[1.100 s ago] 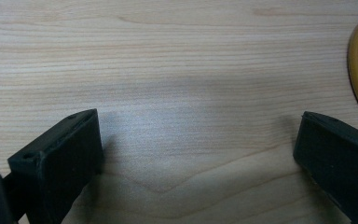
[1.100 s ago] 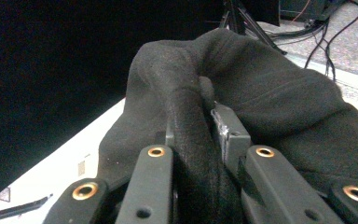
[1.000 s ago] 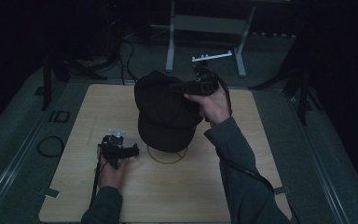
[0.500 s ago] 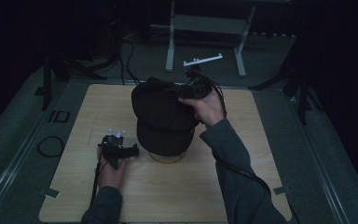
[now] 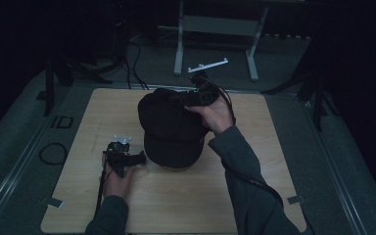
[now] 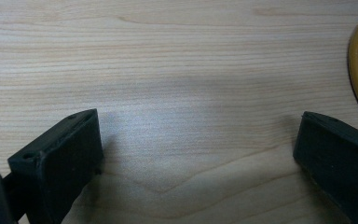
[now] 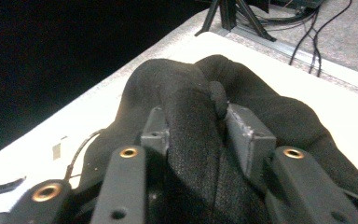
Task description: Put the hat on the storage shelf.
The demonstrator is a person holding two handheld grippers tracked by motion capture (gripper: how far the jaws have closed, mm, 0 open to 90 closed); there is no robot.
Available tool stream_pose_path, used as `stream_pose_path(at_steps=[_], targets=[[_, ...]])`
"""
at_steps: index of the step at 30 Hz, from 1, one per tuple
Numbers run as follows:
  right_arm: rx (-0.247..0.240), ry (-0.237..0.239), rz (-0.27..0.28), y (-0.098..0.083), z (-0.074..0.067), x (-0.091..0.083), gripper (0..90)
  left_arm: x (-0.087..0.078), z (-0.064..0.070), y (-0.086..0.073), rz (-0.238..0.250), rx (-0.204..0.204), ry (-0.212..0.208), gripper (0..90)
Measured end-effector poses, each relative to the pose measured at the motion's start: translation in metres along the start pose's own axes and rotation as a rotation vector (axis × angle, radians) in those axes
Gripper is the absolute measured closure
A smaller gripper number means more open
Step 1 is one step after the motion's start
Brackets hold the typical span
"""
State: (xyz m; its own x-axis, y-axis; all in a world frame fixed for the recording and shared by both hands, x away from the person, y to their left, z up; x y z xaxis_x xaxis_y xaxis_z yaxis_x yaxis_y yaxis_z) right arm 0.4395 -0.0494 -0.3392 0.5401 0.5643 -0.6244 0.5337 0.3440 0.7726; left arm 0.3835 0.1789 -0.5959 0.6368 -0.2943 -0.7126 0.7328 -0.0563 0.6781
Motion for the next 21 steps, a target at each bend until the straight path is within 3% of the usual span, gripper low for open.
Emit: stream_pose_path(at_steps=[7, 11, 21], targets=[[-0.014, -0.059, -0.023, -0.0043, 0.0017, 0.0065, 45.7, -0.0002, -0.0002, 0.0, -0.003, 0.002, 0.002, 0.7], [0.001, -0.056, -0.025, -0.0068, 0.0045, 0.0077, 44.6, -0.0002, -0.0001, 0.0, -0.002, 0.001, 0.001, 0.7], [-0.02, -0.045, -0.021, -0.0073, -0.0001, 0.0027, 40.4, 0.0, -0.0001, 0.0, 0.0, 0.002, 0.001, 0.7]])
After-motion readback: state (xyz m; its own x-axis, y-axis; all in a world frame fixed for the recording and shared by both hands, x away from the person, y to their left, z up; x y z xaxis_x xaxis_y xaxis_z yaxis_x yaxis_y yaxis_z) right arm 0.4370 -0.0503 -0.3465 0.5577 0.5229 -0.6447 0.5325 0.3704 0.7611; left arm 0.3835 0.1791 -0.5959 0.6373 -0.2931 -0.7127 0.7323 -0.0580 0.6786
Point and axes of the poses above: each handheld gripper's, and its own axes: x roughly forward along the jaws, y roughly out of its top, z roughly to its right, the point moved 4 cm from there along x, roughly forward along the jaws, and after that the axes turned 14 degrees about -y, right-handed, at the moved point
